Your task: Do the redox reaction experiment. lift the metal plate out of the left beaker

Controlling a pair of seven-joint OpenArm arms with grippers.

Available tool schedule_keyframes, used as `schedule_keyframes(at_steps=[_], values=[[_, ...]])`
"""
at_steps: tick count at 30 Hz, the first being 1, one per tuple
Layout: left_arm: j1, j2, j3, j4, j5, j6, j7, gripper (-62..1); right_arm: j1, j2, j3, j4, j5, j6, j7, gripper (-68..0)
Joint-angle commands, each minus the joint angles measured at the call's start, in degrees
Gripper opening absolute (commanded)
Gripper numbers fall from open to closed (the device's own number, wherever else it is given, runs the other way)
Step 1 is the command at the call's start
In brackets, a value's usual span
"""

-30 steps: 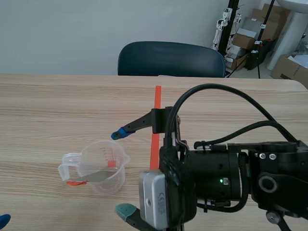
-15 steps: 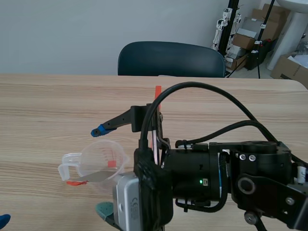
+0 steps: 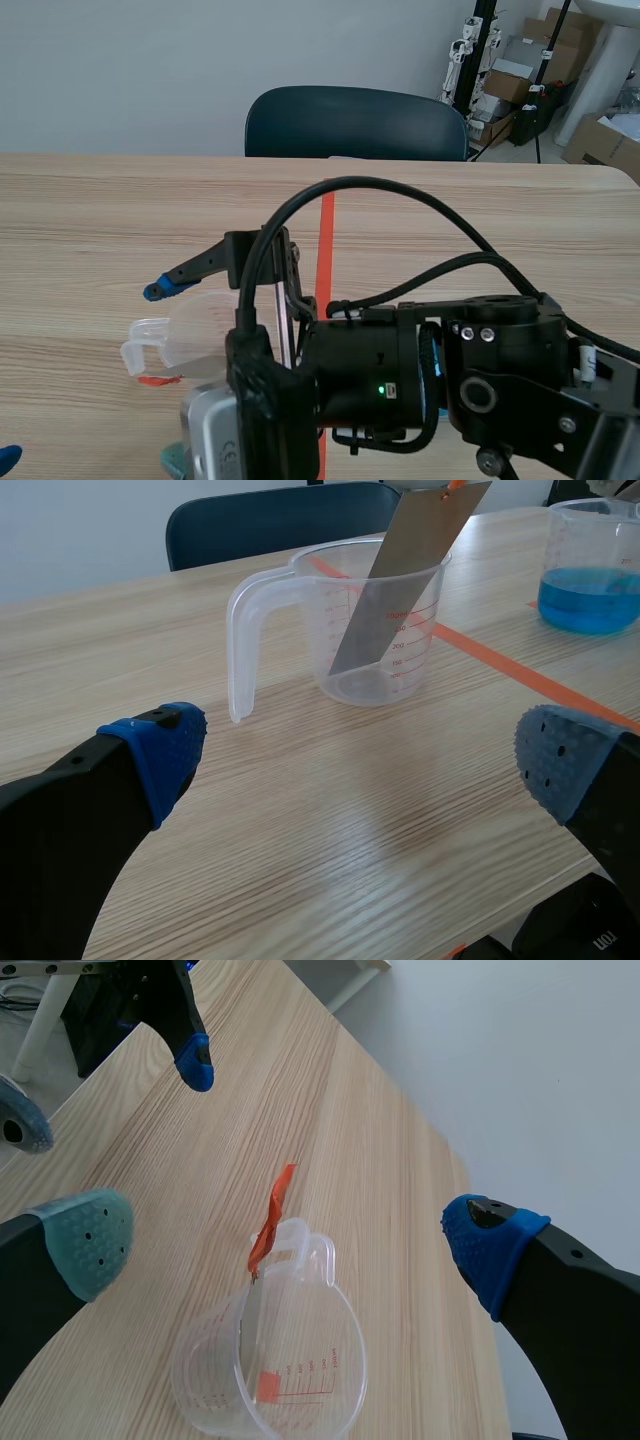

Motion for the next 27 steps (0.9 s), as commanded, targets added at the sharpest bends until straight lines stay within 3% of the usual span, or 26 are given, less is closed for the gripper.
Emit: schedule_keyframes(at_steps=[1,9,23,27], values=[[0.6,-0.5,0.0,0.5,-0.4,-0.1,-2.6,1.4,0.7,-0.8,-0.1,0.2,0.7,-0.4,0.1,-2.3],[0.6,-0.5,0.0,0.5,-0.5,-0.1,-2.6,1.4,0.7,-1.0,-0.3,0.2,1.4,-0.4,-1.3,-3.9],[0.6,-0.5,0.0,0.5,-0.5,-0.1,-2.6,1.4,0.7,-0.9,-0.3,0.2,3.3,-0.4,-3.5,-34.9],[0.6,-0.5,0.0,0.5,-0.5,-0.1,-2.6,1.4,0.7,-0.9,-0.3,0.2,4.0,-0.4,-3.9,-40.8]])
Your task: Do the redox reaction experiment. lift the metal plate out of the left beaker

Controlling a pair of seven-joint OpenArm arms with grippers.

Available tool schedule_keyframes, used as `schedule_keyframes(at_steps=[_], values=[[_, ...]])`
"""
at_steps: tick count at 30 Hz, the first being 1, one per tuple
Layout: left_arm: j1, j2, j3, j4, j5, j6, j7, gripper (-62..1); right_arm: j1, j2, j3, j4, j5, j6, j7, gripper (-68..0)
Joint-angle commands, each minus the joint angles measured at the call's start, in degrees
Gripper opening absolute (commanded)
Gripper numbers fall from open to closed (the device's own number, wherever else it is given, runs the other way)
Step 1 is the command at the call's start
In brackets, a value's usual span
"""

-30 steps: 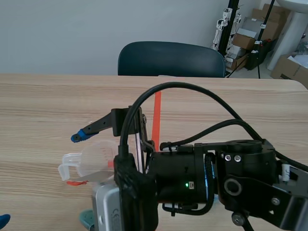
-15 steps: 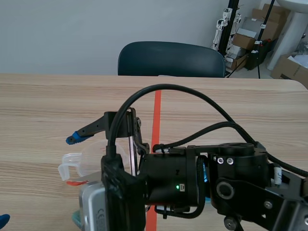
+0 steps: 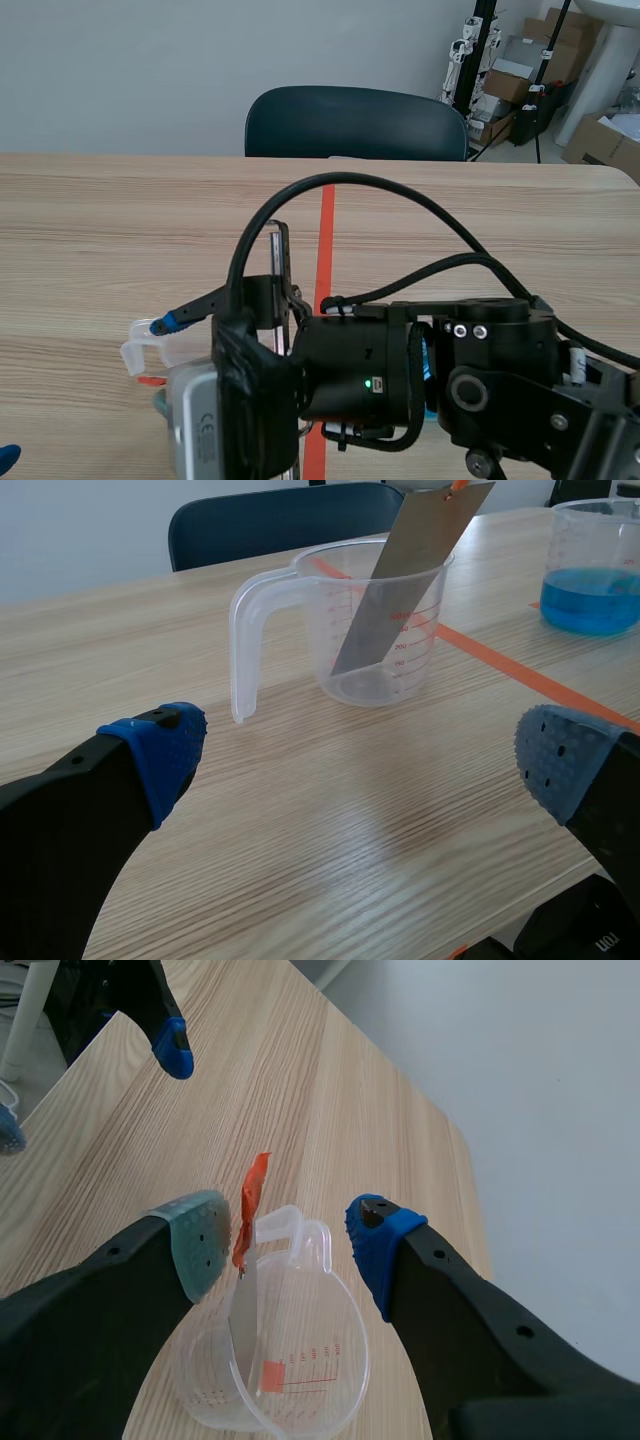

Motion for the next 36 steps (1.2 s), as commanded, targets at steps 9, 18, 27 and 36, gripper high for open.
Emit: schedule_keyframes(at_steps=[9,18,27,36], values=[[0.6,-0.5,0.0,0.5,-0.3,-0.1,-2.6,1.4,0.7,0.0,0.0,0.2,0.9,-0.4,0.8,-44.2],[0.6,-0.5,0.0,0.5,-0.3,-0.1,-2.6,1.4,0.7,0.0,0.0,0.2,0.9,-0.4,0.9,-50.0],[0.6,-0.5,0.0,0.5,-0.3,-0.1,-2.6,1.4,0.7,0.0,0.0,0.2,0.8,-0.4,0.9,-54.2],[0.6,-0.5,0.0,0.5,-0.3,-0.1,-2.6,1.4,0.7,0.0,0.0,0.2,0.9,-0.4,0.6,-64.8]])
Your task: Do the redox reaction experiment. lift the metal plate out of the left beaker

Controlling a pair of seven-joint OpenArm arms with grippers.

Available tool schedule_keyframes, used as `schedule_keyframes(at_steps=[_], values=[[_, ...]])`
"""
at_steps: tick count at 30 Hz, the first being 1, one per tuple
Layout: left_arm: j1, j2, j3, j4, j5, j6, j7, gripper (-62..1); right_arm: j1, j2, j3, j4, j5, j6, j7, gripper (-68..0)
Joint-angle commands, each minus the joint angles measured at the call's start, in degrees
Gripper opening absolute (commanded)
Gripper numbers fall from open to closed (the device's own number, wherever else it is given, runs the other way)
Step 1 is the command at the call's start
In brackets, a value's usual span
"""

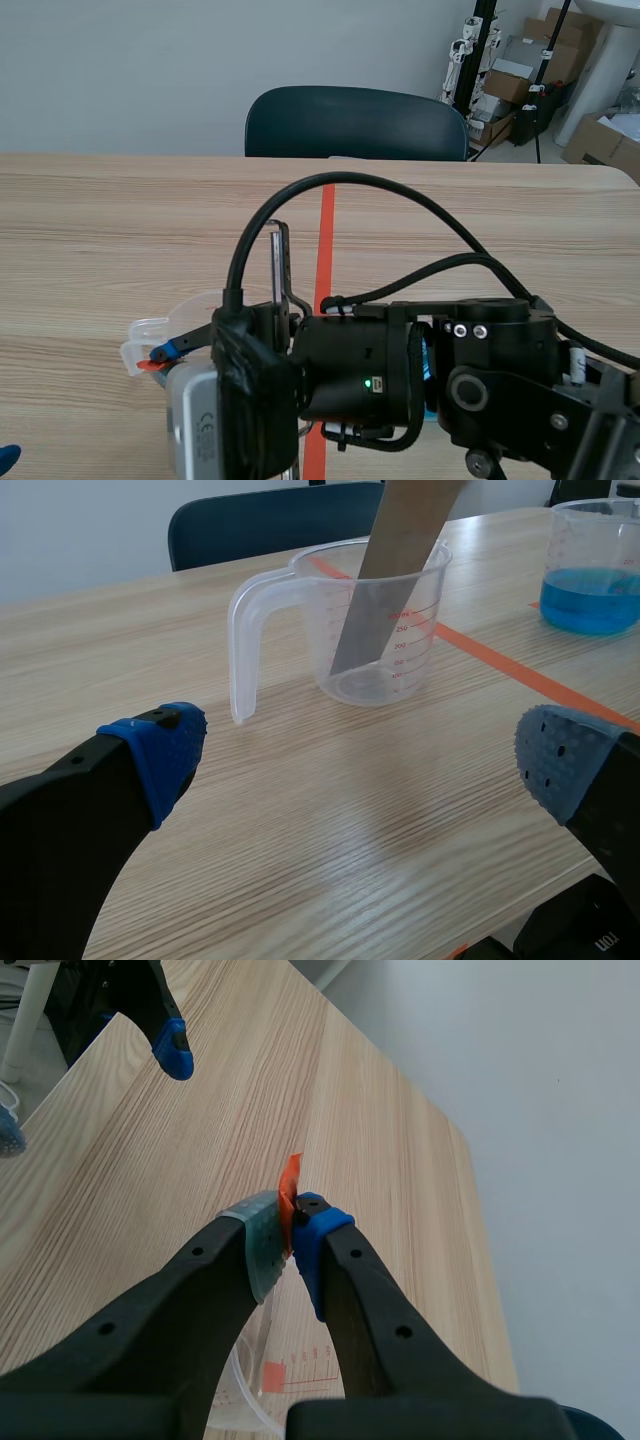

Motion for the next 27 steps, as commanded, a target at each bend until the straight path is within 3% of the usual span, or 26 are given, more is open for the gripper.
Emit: schedule_keyframes(at_steps=[1,13,27], values=[[0.6,-0.5,0.0,0.5,-0.3,-0.1,-2.6,1.4,0.7,0.0,0.0,0.2,0.6,-0.4,0.6,-64.8],[0.6,-0.5,0.0,0.5,-0.3,-0.1,-2.6,1.4,0.7,0.0,0.0,0.2,3.8,-0.8,-0.2,-67.7],[0.6,-0.5,0.0,0.4,-0.3,-0.1,-2.6,1.4,0.7,0.0,0.1,0.2,10.8,-1.1,-2.6,-67.7]])
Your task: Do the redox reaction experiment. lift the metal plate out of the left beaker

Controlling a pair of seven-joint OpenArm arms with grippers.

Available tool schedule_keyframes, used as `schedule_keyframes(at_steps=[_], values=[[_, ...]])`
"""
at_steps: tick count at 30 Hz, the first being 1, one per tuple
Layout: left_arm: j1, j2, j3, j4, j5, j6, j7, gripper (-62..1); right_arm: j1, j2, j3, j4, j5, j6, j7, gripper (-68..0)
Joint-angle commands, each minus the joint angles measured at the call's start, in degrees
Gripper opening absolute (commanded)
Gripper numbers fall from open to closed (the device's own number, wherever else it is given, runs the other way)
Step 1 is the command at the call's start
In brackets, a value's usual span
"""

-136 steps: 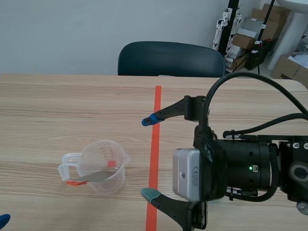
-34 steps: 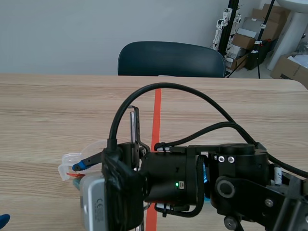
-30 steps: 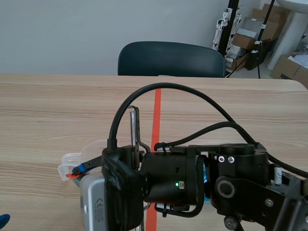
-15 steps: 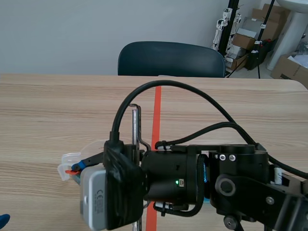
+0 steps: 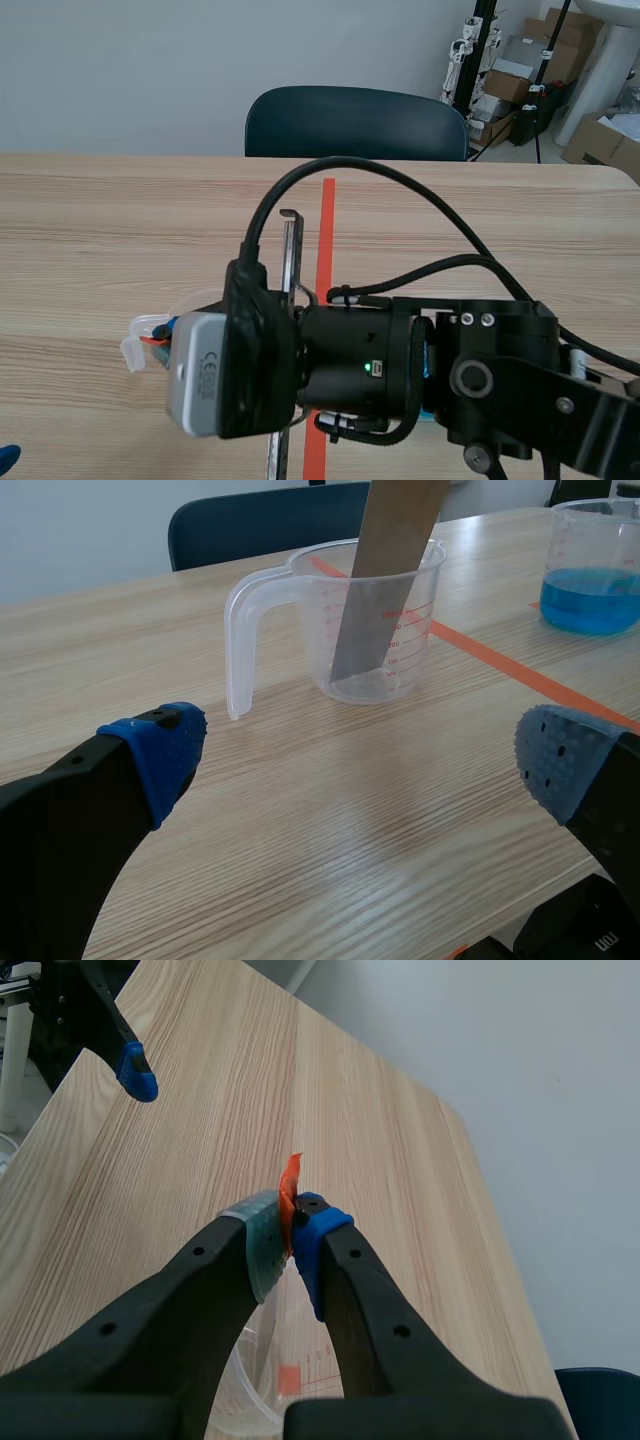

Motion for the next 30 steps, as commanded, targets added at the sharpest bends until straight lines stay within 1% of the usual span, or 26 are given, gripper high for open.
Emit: schedule_keyframes(at_steps=[1,3,9,14,21,30], values=[[0.6,-0.5,0.0,0.4,-0.3,-0.1,-2.6,1.4,0.7,0.0,0.1,0.2,1.5,-0.4,0.6,-67.7],[0.6,-0.5,0.0,0.4,-0.3,-0.1,-2.6,1.4,0.7,0.0,0.2,0.2,2.5,-0.4,0.6,-67.7],[0.6,-0.5,0.0,0.4,-0.3,-0.1,-2.6,1.4,0.7,0.0,0.2,0.2,2.9,-0.5,0.6,-67.7],[0.6,-0.5,0.0,0.4,-0.3,-0.1,-2.6,1.4,0.7,0.0,0.3,0.2,5.7,-3.3,-0.7,-67.7],[0.6,-0.5,0.0,0.4,-0.3,-0.1,-2.6,1.4,0.7,0.0,1.6,0.2,7.9,-3.2,-0.9,-67.7],[0.6,-0.5,0.0,0.4,-0.6,-0.1,-2.6,1.4,0.7,0.0,1.6,0.2,13.8,-3.2,-3.2,-67.7]])
